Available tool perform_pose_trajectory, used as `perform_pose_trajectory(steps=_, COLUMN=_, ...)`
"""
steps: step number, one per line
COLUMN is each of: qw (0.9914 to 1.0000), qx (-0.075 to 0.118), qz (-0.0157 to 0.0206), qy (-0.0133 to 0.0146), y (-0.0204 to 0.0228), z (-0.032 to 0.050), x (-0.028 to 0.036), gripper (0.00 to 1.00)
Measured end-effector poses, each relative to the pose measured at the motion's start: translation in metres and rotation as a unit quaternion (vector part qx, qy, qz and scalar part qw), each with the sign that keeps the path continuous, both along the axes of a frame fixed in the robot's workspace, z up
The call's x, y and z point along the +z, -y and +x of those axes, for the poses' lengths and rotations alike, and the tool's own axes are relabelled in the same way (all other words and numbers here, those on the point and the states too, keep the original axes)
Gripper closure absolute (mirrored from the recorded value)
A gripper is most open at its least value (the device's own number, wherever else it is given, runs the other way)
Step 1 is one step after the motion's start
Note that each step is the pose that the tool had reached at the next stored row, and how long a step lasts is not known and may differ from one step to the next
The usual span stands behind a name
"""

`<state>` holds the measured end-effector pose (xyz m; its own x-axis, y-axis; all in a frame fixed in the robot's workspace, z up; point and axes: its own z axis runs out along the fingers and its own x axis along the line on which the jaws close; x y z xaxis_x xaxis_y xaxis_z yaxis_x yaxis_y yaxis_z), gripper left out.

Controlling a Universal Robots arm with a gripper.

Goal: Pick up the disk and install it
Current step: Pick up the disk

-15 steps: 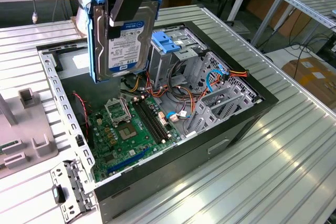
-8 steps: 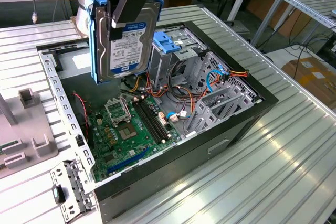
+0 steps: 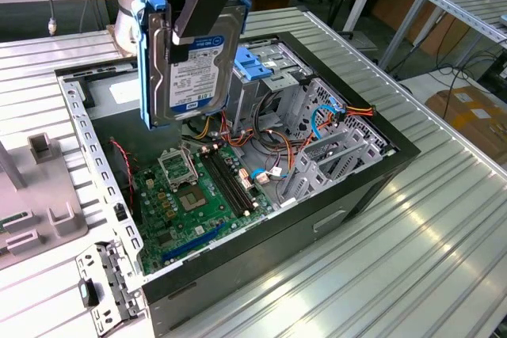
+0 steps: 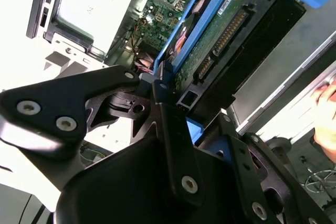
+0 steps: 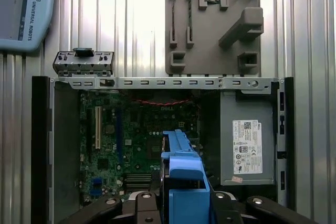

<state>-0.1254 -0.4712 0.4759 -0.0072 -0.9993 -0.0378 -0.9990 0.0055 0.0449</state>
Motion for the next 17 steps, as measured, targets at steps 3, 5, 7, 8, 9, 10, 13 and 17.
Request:
perform_pose_trajectory(steps=3, qw=1.00000, qx=0.000, qz=0.0000, qy=0.0000, y=0.0018, z=0.0007, x=0.0000, gripper=0.63)
perform_pose_trajectory(steps=5, qw=1.00000, qx=0.000, qz=0.0000, qy=0.0000, y=0.0030, z=0.0012, x=0.0000, gripper=0.63)
perform_pose_trajectory(steps=7, qw=1.00000, qx=0.000, qz=0.0000, qy=0.0000, y=0.0048, z=0.0019, x=-0.0001, gripper=0.63)
perform_pose_trajectory(steps=8, qw=1.00000, qx=0.000, qz=0.0000, qy=0.0000, y=0.0054, z=0.0021, x=-0.0001, gripper=0.63)
perform_pose_trajectory(steps=9, qw=1.00000, qx=0.000, qz=0.0000, qy=0.0000, y=0.0061, z=0.0024, x=-0.0001, gripper=0.63)
perform_pose_trajectory(steps=10, qw=1.00000, qx=0.000, qz=0.0000, qy=0.0000, y=0.0067, z=0.0027, x=-0.0001, gripper=0.63)
perform_pose_trajectory(steps=13, qw=1.00000, qx=0.000, qz=0.0001, qy=0.0001, y=0.0093, z=0.0039, x=-0.0001, gripper=0.63)
perform_pose_trajectory(steps=17, qw=1.00000, qx=0.000, qz=0.0000, qy=0.0000, y=0.0119, z=0.0050, x=-0.0001, gripper=0.63)
